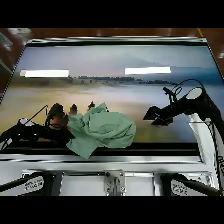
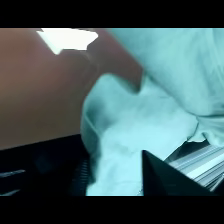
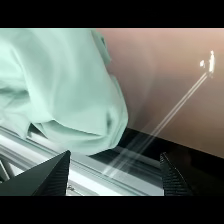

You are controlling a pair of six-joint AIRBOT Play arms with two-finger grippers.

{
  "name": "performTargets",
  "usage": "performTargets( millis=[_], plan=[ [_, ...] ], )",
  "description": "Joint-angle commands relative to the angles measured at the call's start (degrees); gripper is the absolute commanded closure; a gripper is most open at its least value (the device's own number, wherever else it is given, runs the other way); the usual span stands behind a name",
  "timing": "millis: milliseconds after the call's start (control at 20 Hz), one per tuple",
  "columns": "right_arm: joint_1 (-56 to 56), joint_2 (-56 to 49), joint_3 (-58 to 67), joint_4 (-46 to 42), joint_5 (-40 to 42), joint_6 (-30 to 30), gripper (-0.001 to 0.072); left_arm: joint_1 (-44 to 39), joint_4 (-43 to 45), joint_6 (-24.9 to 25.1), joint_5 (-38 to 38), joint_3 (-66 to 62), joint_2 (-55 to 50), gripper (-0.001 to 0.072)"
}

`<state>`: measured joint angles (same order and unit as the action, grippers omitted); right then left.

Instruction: Fold the shirts.

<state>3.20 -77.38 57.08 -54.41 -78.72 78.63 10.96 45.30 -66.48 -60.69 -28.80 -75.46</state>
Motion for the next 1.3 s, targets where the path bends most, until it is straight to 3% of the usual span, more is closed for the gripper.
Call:
performTargets(
  millis=[0,100,400,450,500,550,750,950,1250],
  plan=[
    [-5.01,-2.54,-0.02,-0.33,2.19,0.02,0.0031,-1.46,-4.09,0.68,1.05,-0.02,-2.62,0.0444],
    [-7.85,-4.35,0.0,-0.37,4.22,0.68,0.0031,-1.46,-5.33,0.92,1.03,-0.04,-2.69,0.0643],
    [-14.62,-8.41,0.0,-3.06,11.06,5.9,0.0034,-1.46,-5.27,2.99,0.96,-0.2,-1.44,0.0674],
    [-15.85,-9.01,0.0,-3.08,12.13,6.1,0.0139,-1.46,-5.27,2.99,0.98,-0.42,-0.63,0.0674],
    [-16.94,-9.35,0.0,-3.1,12.74,6.01,0.0453,-1.46,-5.27,2.97,0.94,-0.74,0.48,0.0674],
    [-17.33,-9.29,0.02,-2.97,12.9,6.21,0.063,-1.46,-5.27,2.99,0.74,-1.44,2.21,0.0674],
    [-16.83,-4.2,2.69,-1.73,11.19,3.65,0.0648,-1.42,-5.25,4.09,0.68,-8.48,15.69,0.0675],
    [-15.37,9.49,14.14,-3.39,13.9,0.11,0.0648,-1.33,-5.27,1.73,1.18,-26.73,33.22,0.0674],
    [-14.1,32.06,29.86,-4.83,39.89,0.37,0.0647,-1.33,-5.27,0.46,19.5,-58.47,46.45,0.0674]
  ],
)
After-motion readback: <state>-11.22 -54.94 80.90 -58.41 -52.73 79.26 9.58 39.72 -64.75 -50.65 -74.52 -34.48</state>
